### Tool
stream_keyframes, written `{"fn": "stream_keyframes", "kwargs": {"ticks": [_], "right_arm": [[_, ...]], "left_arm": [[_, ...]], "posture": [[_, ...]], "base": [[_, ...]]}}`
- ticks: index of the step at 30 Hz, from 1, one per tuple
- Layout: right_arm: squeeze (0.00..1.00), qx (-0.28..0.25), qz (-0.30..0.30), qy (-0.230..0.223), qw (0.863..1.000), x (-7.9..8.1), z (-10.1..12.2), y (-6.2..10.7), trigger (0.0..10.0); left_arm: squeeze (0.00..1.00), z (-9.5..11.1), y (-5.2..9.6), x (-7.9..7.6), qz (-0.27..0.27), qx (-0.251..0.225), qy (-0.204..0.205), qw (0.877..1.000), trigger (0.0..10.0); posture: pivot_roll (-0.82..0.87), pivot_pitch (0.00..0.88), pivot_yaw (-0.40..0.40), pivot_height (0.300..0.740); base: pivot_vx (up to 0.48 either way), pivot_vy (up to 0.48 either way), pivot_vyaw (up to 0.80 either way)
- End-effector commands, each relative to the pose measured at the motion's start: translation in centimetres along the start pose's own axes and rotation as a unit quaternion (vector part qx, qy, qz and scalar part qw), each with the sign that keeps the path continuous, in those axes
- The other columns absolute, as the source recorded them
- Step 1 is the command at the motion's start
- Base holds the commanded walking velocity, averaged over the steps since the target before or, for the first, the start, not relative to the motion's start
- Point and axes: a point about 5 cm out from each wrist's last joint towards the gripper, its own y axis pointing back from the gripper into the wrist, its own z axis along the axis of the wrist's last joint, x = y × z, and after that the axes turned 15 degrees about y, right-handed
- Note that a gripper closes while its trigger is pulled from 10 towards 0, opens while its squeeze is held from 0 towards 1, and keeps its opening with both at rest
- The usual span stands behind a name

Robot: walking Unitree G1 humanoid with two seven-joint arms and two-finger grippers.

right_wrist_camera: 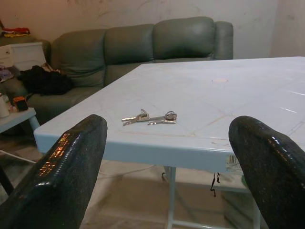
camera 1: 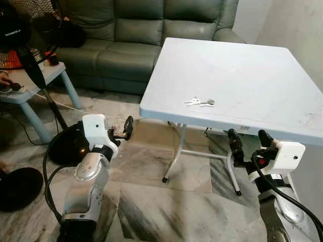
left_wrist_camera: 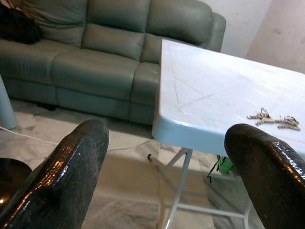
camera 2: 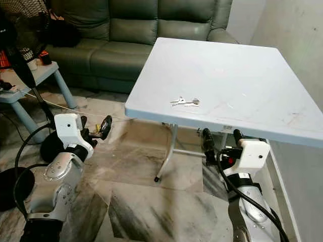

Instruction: Hang keys on a hook

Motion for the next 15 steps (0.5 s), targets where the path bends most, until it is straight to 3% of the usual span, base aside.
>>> {"fn": "stream_keyframes", "kwargs": {"ticks": [1, 6, 15], "right_arm": [[0.0, -0.007, -0.004, 0.001, 1.0, -0.22, 0.47, -0.14, 10.0], [0.0, -0.008, -0.004, 0.0, 1.0, -0.23, 0.5, -0.24, 10.0], [0.0, -0.007, -0.002, -0.001, 1.0, -0.24, 0.52, -0.23, 10.0]], "left_arm": [[0.0, 0.43, -0.04, -0.14, -0.003, -0.003, -0.003, 1.0, 10.0], [0.0, 0.34, 0.1, -0.63, -0.021, -0.002, 0.002, 1.0, 10.0], [0.0, 0.44, 0.05, -0.83, -0.027, -0.005, 0.008, 1.0, 10.0]], "posture": [[0.09, 0.065, -0.012, 0.74], [0.09, 0.07, -0.01, 0.74], [0.09, 0.074, -0.011, 0.74]], "base": [[0.0, 0.0, 0.0], [0.111, 0.0, 0.0], [0.396, 0.0, 0.0]]}}
